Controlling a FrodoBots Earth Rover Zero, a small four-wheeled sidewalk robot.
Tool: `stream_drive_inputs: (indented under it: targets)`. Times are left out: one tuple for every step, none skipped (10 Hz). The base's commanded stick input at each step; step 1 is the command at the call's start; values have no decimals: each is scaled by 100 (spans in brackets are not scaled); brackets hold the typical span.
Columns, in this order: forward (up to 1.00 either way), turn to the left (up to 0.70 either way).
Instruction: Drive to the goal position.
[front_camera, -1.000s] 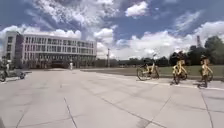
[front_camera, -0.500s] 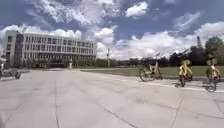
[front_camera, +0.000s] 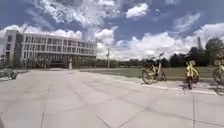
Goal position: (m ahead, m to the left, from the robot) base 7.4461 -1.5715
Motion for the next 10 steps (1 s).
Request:
stream_drive_inputs:
  targets:
    - [70, 23]
    - [70, 22]
    - [70, 22]
    - [70, 20]
    - [70, 21]
    - [70, 35]
    - [70, 22]
    - [70, 6]
    - [70, 6]
    - [70, 0]
